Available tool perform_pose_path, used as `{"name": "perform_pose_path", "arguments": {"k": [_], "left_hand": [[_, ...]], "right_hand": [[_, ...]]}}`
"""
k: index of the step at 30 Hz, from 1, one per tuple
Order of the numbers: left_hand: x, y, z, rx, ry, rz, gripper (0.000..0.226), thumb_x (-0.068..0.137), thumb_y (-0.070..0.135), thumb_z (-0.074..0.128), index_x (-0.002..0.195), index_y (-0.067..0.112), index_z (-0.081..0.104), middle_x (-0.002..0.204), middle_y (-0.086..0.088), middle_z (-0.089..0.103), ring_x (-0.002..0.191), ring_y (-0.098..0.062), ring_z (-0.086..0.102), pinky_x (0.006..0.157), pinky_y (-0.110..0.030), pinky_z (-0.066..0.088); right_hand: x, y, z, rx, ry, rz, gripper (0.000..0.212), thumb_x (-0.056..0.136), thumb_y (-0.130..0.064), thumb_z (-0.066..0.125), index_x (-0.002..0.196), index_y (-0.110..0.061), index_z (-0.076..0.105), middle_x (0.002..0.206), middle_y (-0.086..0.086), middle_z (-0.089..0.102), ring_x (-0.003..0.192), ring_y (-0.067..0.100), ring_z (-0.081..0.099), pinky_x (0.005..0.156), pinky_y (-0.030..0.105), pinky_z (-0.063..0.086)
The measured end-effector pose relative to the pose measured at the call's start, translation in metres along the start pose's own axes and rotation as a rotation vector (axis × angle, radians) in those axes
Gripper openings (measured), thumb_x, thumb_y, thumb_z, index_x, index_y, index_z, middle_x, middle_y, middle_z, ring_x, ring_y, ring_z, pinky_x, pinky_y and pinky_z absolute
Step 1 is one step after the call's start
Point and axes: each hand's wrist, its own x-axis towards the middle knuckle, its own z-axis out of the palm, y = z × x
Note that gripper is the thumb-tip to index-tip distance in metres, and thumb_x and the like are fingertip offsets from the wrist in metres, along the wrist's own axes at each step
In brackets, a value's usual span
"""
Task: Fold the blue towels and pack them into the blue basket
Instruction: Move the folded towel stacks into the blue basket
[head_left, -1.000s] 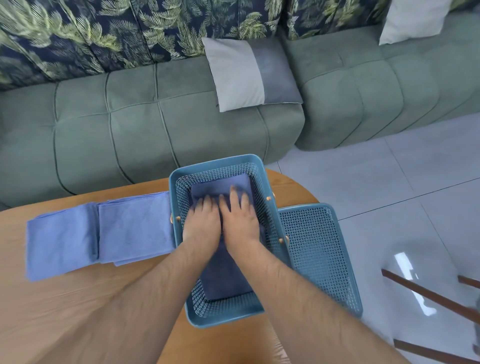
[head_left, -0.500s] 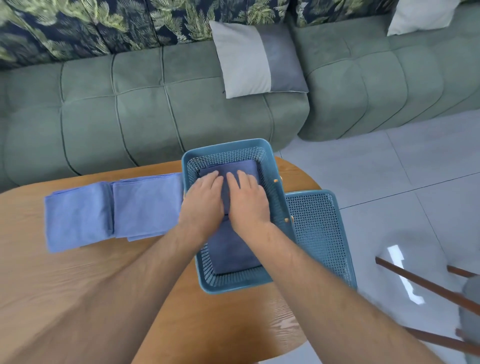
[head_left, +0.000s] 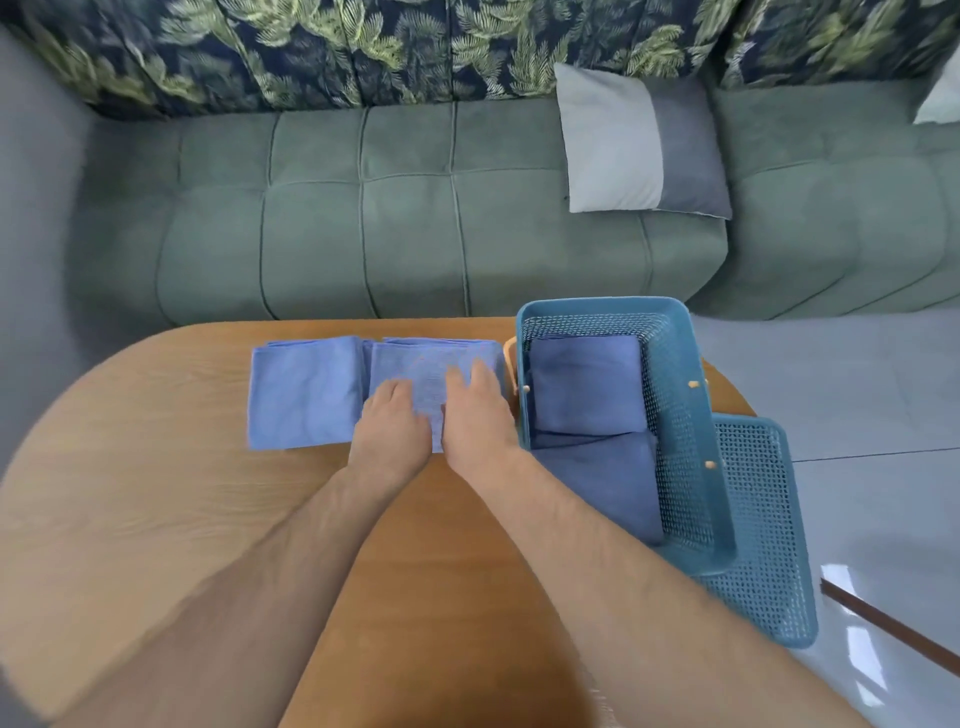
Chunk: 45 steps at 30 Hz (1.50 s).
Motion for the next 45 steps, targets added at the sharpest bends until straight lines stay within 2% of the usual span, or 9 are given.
{"name": "perform_pose_path", "arguments": {"k": [6, 11, 16, 20, 25, 33, 39, 43, 45], "left_hand": [[0.012, -0.015, 0.012, -0.034, -0.089, -0.155, 0.060, 0.099, 0.026, 0.052, 0.154, 0.017, 0.028, 0.156, -0.021, 0.022, 0.139, -0.040, 0.031, 0.112, -0.043, 0.028], [0.024, -0.020, 0.009, -0.062, -0.126, -0.208, 0.062, 0.101, 0.028, 0.048, 0.156, 0.025, 0.021, 0.142, -0.022, 0.036, 0.128, -0.039, 0.043, 0.105, -0.046, 0.038], [0.033, -0.016, 0.002, -0.106, -0.092, -0.256, 0.050, 0.099, 0.022, 0.044, 0.148, 0.027, 0.035, 0.134, -0.019, 0.041, 0.121, -0.036, 0.045, 0.100, -0.048, 0.045], [0.031, -0.019, -0.004, -0.266, -0.069, -0.230, 0.040, 0.094, 0.021, 0.049, 0.132, 0.033, 0.047, 0.125, -0.010, 0.043, 0.095, -0.028, 0.059, 0.075, -0.039, 0.055], [0.027, -0.025, -0.009, -0.413, -0.030, -0.178, 0.036, 0.087, 0.012, 0.054, 0.117, 0.032, 0.055, 0.121, -0.004, 0.053, 0.069, -0.017, 0.062, 0.047, -0.018, 0.041], [-0.018, -0.017, -0.041, -0.547, 0.114, -0.097, 0.038, 0.089, 0.002, 0.056, 0.122, 0.018, 0.064, 0.120, 0.011, 0.064, 0.114, -0.006, 0.055, 0.092, -0.017, 0.045], [-0.087, 0.016, -0.066, -0.609, 0.165, 0.112, 0.039, 0.093, 0.010, 0.065, 0.127, 0.029, 0.061, 0.119, 0.013, 0.054, 0.108, 0.003, 0.052, 0.084, -0.004, 0.038], [-0.106, 0.058, -0.035, -0.462, 0.034, 0.223, 0.042, 0.092, 0.021, 0.067, 0.134, 0.022, 0.060, 0.123, 0.004, 0.049, 0.085, -0.004, 0.056, 0.081, -0.012, 0.044], [-0.112, 0.076, -0.017, -0.370, -0.054, 0.262, 0.045, 0.094, 0.022, 0.064, 0.138, 0.018, 0.056, 0.132, -0.001, 0.045, 0.097, -0.008, 0.059, 0.093, -0.021, 0.046]], "right_hand": [[0.017, 0.006, 0.035, -0.047, -0.111, 0.209, 0.057, 0.096, -0.025, 0.062, 0.145, -0.021, 0.032, 0.161, 0.026, -0.005, 0.143, 0.041, 0.023, 0.104, 0.044, 0.041], [0.019, 0.010, 0.042, 0.001, -0.043, 0.278, 0.042, 0.098, -0.033, 0.059, 0.132, -0.020, 0.039, 0.144, 0.023, 0.022, 0.127, 0.039, 0.039, 0.101, 0.047, 0.043], [0.019, 0.008, 0.035, -0.046, 0.037, 0.267, 0.031, 0.101, -0.032, 0.053, 0.126, -0.017, 0.044, 0.132, 0.017, 0.035, 0.123, 0.033, 0.040, 0.093, 0.042, 0.046], [0.017, 0.006, 0.031, -0.031, -0.032, 0.303, 0.035, 0.098, -0.026, 0.056, 0.128, -0.016, 0.042, 0.129, 0.018, 0.039, 0.116, 0.034, 0.046, 0.090, 0.038, 0.045], [0.015, 0.006, 0.022, 0.057, -0.126, 0.298, 0.044, 0.090, -0.011, 0.059, 0.129, -0.015, 0.040, 0.130, 0.016, 0.036, 0.112, 0.033, 0.049, 0.094, 0.037, 0.048], [-0.022, -0.014, -0.007, 0.195, 0.054, 0.079, 0.059, 0.084, -0.003, 0.056, 0.139, -0.021, 0.044, 0.135, 0.007, 0.037, 0.113, 0.031, 0.045, 0.090, 0.041, 0.046], [-0.091, 0.019, -0.056, 0.311, 0.343, -0.053, 0.065, 0.080, -0.001, 0.050, 0.141, -0.022, 0.052, 0.139, 0.004, 0.042, 0.108, 0.029, 0.048, 0.085, 0.041, 0.049], [-0.125, 0.080, -0.079, 0.243, 0.326, 0.059, 0.059, 0.084, -0.010, 0.060, 0.141, -0.022, 0.054, 0.136, 0.002, 0.045, 0.110, 0.030, 0.056, 0.089, 0.044, 0.052], [-0.135, 0.107, -0.082, 0.182, 0.252, 0.120, 0.061, 0.085, -0.013, 0.064, 0.144, -0.023, 0.052, 0.136, 0.001, 0.044, 0.111, 0.030, 0.058, 0.089, 0.041, 0.051]]}}
